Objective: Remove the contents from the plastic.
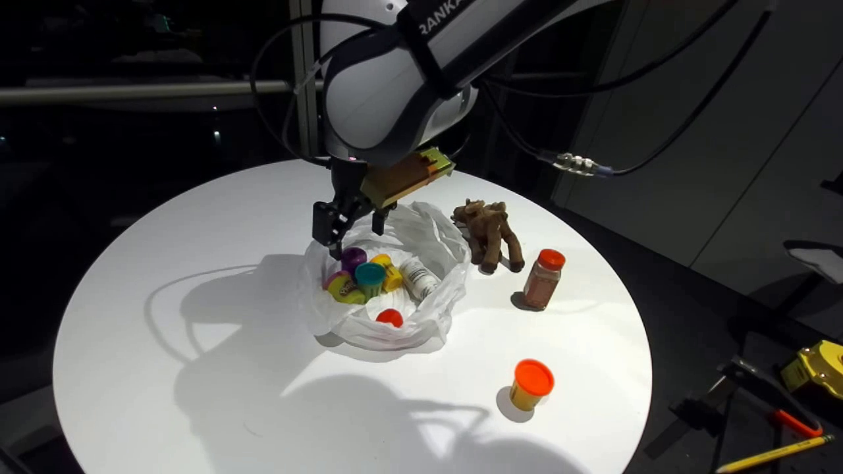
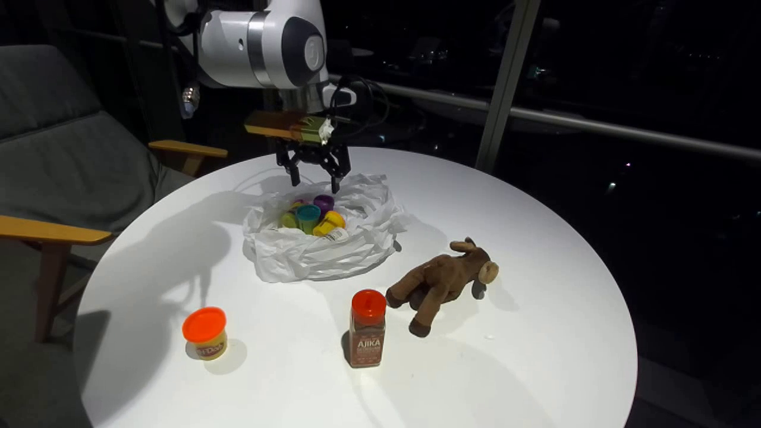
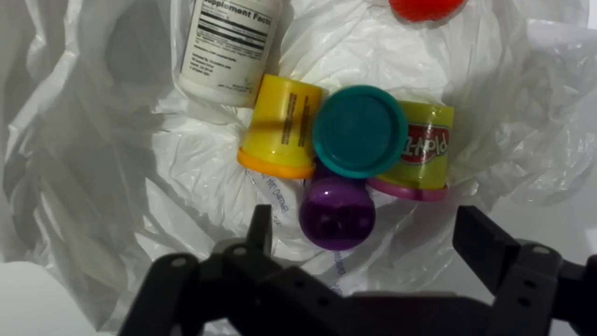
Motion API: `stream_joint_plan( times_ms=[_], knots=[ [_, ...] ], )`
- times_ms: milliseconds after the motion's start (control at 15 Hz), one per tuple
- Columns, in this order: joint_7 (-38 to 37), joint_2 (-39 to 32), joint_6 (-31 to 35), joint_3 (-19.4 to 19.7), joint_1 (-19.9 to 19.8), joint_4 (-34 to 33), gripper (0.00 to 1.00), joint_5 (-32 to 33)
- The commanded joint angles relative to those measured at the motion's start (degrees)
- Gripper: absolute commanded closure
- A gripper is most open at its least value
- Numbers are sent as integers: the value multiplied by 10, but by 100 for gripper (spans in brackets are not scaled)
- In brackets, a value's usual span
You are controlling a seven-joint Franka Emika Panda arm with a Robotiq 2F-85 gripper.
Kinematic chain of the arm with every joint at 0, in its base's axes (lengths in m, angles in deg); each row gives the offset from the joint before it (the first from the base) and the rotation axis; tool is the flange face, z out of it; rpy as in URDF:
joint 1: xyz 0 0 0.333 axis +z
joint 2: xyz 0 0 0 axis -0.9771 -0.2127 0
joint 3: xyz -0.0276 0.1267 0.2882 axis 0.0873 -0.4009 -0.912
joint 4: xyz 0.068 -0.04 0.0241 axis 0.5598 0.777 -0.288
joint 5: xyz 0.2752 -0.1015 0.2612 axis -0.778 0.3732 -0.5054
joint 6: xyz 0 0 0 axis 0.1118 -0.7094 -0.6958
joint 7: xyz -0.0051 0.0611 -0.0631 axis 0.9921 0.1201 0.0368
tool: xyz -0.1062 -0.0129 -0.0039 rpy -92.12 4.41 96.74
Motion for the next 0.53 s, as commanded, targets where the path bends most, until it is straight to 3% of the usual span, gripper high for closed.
stream_joint_plan(
  times_ms=[0,467],
  knots=[
    [22,-53,-48,-3,-9,-92,0,-9],
    [47,-120,-117,-10,-19,-194,0,-16]
  ],
)
